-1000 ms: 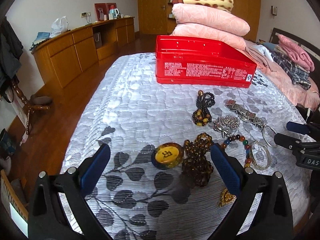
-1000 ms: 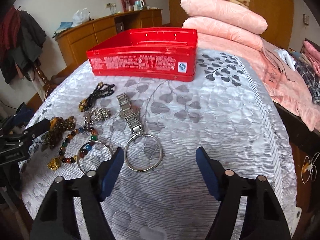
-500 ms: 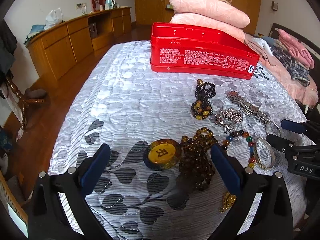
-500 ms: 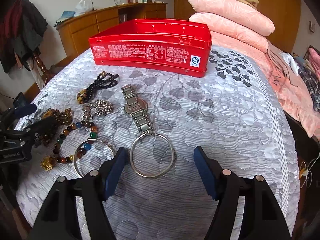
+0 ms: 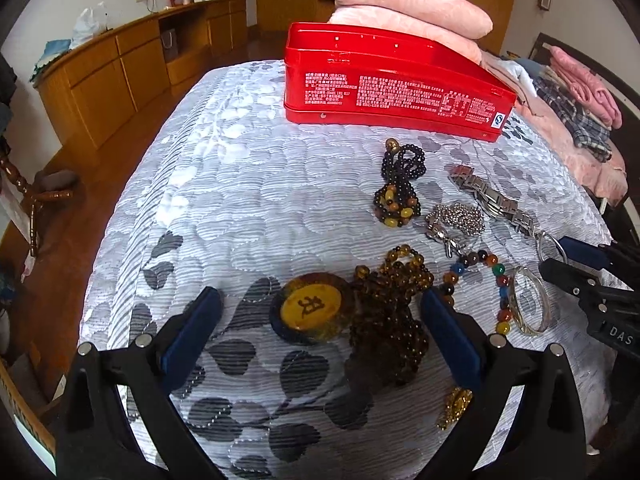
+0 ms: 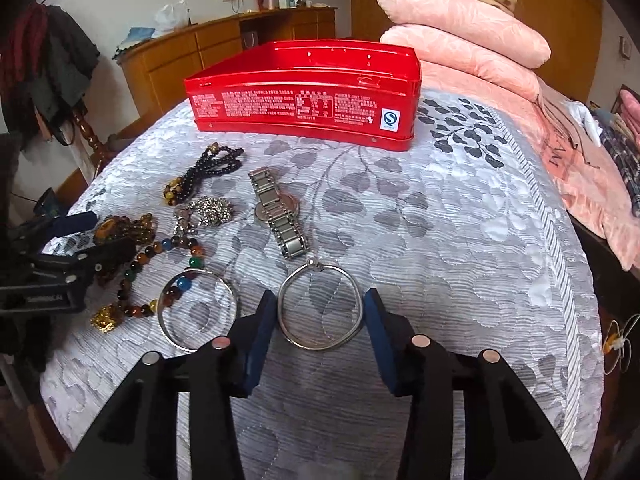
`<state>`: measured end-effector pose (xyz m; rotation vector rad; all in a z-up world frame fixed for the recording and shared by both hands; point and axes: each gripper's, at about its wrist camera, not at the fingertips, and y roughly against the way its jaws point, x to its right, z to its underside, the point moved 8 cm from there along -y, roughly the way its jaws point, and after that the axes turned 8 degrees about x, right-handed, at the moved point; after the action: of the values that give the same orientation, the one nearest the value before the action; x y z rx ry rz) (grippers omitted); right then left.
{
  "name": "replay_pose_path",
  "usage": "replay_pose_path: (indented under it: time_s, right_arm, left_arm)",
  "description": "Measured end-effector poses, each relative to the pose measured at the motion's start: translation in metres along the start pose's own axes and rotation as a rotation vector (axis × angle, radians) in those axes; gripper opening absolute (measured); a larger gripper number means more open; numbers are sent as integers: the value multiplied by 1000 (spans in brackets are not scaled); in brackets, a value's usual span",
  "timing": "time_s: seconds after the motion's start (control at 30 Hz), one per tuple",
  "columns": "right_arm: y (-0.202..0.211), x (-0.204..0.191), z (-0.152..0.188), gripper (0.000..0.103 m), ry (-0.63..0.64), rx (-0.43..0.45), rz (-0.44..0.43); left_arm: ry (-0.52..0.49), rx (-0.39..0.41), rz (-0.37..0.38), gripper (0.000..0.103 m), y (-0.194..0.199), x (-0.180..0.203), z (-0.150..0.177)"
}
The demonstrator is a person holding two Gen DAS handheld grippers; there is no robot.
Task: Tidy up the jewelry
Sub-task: 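Grasp the silver hoop with the right tool while the left tool grasps the yellow pendant bead strand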
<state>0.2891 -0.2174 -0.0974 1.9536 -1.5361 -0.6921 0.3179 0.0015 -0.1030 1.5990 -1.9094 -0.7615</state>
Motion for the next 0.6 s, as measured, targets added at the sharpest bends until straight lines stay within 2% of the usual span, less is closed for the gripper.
replay_pose_path:
  time_s: [0.07,0.13,0.27,0.37,0.6]
  right_arm:
    - [2,0,1,45,-7,2,-4]
    - [3,1,1,45,-14,4,-9]
    - [6,2,3,45,-25,5,-18]
    - [8,3,4,45,-31,6,-22]
    - [8,4,6,45,-41,8,-26]
  left_arm:
    - [-19,-9,0,96,-2,3,0]
    - [-32,-4,1,90,-1,6,0]
    - [-63,18,12,62,5,14,1]
    - [-87,29,5,51,9,18,3]
    - [-74,25,11,52,12,18,4]
